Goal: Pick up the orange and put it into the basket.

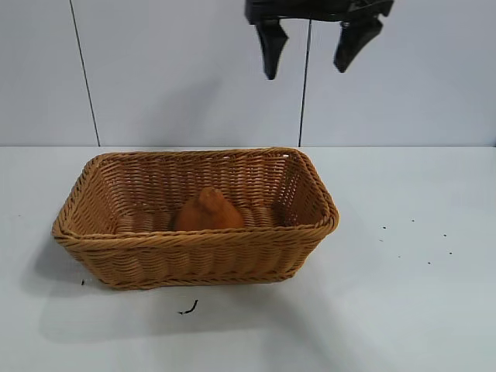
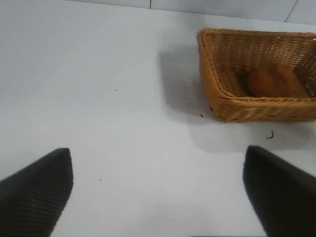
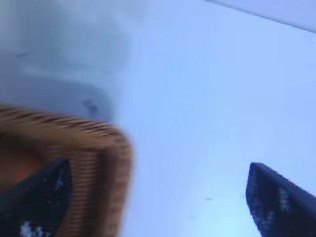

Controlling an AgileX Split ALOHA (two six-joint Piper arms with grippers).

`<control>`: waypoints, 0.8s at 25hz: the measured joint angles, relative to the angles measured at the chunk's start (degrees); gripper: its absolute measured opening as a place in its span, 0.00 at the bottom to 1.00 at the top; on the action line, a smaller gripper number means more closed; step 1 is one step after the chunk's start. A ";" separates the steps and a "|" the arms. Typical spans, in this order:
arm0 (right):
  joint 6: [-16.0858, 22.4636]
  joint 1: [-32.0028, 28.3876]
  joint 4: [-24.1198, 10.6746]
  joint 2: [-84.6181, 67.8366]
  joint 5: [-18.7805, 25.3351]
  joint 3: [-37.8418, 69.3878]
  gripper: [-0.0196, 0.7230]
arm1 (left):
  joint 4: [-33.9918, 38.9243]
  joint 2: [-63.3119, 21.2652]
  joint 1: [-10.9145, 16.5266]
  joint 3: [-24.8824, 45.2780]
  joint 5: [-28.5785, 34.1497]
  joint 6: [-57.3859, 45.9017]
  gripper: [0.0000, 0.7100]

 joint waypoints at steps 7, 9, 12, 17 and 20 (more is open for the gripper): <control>-0.27 -13.08 0.66 0.00 0.00 0.00 0.95 | 0.00 0.00 0.00 0.00 0.00 0.00 0.95; -0.73 -15.36 2.00 0.00 0.00 0.00 0.95 | 0.00 0.00 0.00 0.00 0.00 0.00 0.95; -1.79 -17.02 3.97 0.00 0.07 0.00 0.95 | 0.00 0.00 0.00 0.00 0.00 0.00 0.95; -3.29 -16.82 5.44 -4.03 -0.04 5.66 0.96 | 0.00 0.00 0.00 0.00 0.00 0.00 0.95; -3.68 -16.82 5.90 -9.80 -0.04 13.36 0.96 | 0.00 0.00 0.00 0.00 0.00 0.00 0.95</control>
